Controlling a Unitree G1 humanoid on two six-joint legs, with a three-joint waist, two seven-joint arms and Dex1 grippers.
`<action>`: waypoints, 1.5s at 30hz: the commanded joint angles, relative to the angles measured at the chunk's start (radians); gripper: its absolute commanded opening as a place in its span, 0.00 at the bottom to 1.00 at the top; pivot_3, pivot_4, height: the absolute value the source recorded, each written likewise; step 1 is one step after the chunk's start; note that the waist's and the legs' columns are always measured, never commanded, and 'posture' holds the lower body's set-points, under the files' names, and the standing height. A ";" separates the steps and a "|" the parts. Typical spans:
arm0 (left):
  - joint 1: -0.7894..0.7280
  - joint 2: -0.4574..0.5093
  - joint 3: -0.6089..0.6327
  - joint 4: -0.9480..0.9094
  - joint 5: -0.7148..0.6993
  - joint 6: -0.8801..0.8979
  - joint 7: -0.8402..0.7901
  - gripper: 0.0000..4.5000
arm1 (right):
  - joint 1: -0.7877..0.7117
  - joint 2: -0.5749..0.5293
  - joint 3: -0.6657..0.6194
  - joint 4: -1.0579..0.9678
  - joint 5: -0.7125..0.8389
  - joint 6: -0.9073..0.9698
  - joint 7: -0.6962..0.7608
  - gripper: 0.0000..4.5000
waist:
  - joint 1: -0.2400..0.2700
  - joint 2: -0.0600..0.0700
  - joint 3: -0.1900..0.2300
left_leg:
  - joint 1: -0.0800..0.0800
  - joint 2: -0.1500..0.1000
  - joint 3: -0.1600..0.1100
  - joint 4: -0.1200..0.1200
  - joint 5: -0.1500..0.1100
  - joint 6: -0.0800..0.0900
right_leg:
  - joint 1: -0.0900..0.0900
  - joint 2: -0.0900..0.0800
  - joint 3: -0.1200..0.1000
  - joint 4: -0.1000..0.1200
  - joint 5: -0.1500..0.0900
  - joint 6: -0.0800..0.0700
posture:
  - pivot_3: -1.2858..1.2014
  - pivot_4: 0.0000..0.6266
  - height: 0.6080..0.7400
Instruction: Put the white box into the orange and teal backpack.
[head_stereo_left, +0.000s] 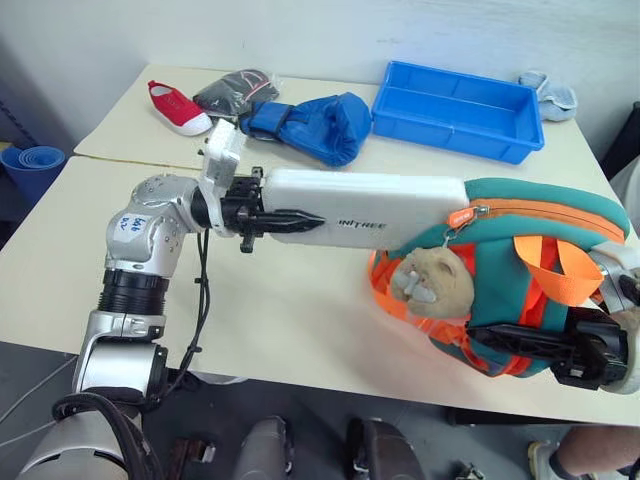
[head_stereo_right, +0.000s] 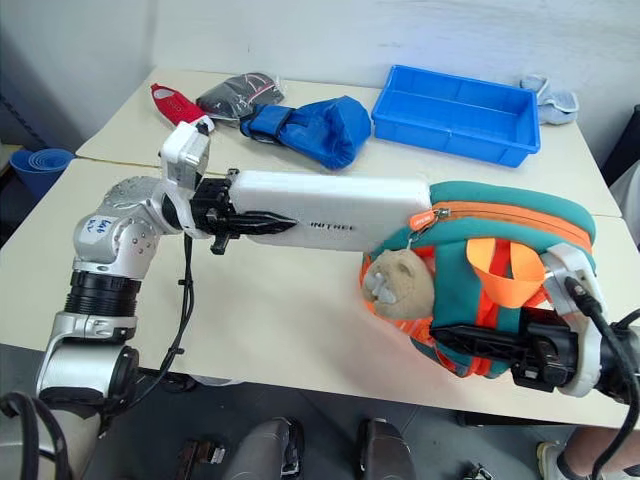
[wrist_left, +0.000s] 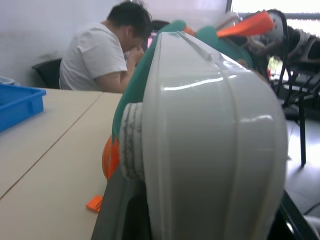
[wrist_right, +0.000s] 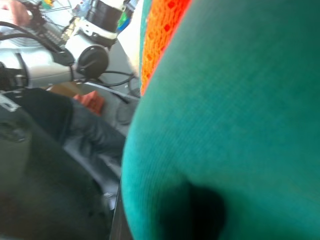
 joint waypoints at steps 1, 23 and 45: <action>-0.080 -0.065 -0.087 0.069 0.143 -0.176 0.029 0.27 | -0.020 0.018 0.020 -0.012 -0.018 -0.024 -0.014 0.00 | 0.005 0.000 0.000 | 0.000 0.000 0.000 0.000 0.000 0.000 | 0.000 0.000 0.000 0.000 0.000 0.000 | 0.52 0.24 1.00; -0.380 -0.559 -0.179 0.418 0.289 -0.201 0.191 0.55 | 0.032 0.060 -0.031 -0.069 -0.107 -0.088 -0.028 0.00 | 0.002 -0.001 0.000 | -0.002 -0.002 0.000 0.001 -0.001 0.004 | -0.001 -0.002 -0.002 -0.001 0.002 0.003 | 0.52 0.24 1.00; -0.036 -0.192 -0.026 -0.027 0.075 -0.132 -0.050 0.93 | -0.096 0.111 0.142 -0.026 -0.239 -0.164 -0.055 0.00 | -0.002 0.000 -0.001 | -0.001 -0.001 -0.001 0.003 0.000 0.002 | 0.001 -0.001 0.000 0.004 0.002 0.003 | 0.52 0.24 1.00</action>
